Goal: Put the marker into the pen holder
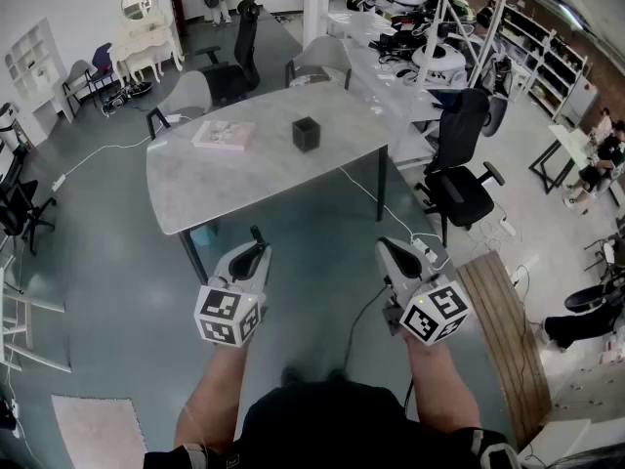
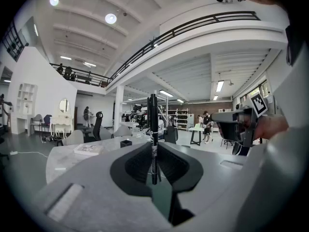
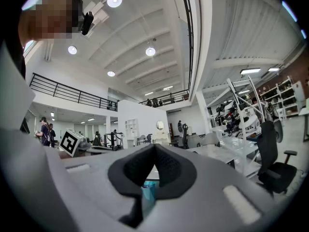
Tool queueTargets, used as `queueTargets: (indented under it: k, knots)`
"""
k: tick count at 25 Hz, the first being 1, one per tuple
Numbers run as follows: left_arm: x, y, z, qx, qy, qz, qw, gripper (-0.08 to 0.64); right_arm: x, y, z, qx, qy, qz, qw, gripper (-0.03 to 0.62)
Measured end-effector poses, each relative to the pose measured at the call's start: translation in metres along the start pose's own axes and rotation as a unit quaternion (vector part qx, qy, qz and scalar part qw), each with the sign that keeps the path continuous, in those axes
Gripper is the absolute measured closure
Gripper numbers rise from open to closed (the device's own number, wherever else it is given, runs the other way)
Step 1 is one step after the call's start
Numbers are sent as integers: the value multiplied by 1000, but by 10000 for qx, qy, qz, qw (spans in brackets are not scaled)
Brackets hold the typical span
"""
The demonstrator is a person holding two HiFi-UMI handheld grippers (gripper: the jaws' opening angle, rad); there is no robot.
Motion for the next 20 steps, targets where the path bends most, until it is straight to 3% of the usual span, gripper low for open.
queueTargets:
  k: [9,20]
  knots:
    - [-19,0,-18,45,39,-28,10000,517,-29,4,16,-40,-49,-49,10000,591]
    - [-50,29,-59,-86,14,-167,9998,517,-74,36,33,-223,-60,512,9984,589]
Point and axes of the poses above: the fingertips, and each gripper's own axes: z forward along the fingers, x to its right, y out of its underside, the point moved 5 cm from there along -z, backward along the fingers, and after that the axes turned 3 degrees about z, right-handed, at the moved point
